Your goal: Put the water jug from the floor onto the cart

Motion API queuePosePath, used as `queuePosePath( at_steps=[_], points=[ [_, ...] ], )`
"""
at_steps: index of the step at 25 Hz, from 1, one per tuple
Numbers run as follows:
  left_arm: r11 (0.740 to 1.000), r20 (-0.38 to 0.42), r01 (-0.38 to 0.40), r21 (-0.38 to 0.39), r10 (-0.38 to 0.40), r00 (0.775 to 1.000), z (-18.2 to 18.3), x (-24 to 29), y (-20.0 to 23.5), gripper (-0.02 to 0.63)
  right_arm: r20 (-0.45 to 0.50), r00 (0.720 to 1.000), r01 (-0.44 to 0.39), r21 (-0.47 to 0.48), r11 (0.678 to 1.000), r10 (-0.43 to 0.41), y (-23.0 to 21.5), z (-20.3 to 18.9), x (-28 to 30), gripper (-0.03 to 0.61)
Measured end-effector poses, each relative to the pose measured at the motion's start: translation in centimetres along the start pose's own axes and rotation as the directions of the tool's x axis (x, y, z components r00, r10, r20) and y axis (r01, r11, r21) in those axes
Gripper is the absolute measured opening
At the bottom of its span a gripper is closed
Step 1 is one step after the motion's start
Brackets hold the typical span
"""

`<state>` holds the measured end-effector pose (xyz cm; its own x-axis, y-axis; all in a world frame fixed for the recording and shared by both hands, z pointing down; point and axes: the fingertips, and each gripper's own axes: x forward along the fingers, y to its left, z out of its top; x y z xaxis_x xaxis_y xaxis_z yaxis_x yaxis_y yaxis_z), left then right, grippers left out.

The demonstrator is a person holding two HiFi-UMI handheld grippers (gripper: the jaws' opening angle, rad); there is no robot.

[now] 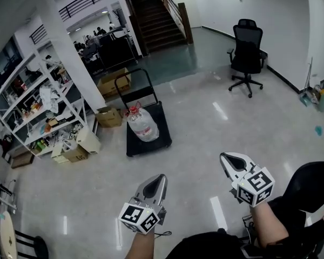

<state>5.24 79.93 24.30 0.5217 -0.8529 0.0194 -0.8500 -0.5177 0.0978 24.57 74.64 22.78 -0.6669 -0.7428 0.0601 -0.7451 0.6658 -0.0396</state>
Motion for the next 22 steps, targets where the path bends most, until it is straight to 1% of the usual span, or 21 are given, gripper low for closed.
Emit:
queuePosePath(
  at_steps=[4, 12, 17, 22],
  points=[
    [1.0, 0.013, 0.009, 0.022, -0.009, 1.0, 0.8, -1.1, 0.8, 0.0, -0.006, 1.0, 0.001, 0.014, 1.0, -0.001, 1.3, 0.1, 1.1, 0.002],
    [1.0, 0.027, -0.004, 0.011, 0.004, 1.0, 1.0, -2.1, 1.7, 0.002, -0.011, 1.0, -0.005, -0.002, 1.0, 0.004, 2.3, 0.3, 1.9, 0.002],
    [1.0, 0.034, -0.009, 0.002, 0.009, 0.999, 1.0, -2.1, 1.3, 0.002, -0.008, 1.0, -0.012, -0.015, 1.0, 0.012, 2.3, 0.7, 1.9, 0.002],
    [1.0, 0.042, -0.003, 0.017, 0.002, 0.999, 0.9, -2.2, 0.6, 0.001, 0.003, 1.0, -0.003, -0.008, 1.0, 0.003, 1.9, 0.4, 1.4, 0.002]
  ],
)
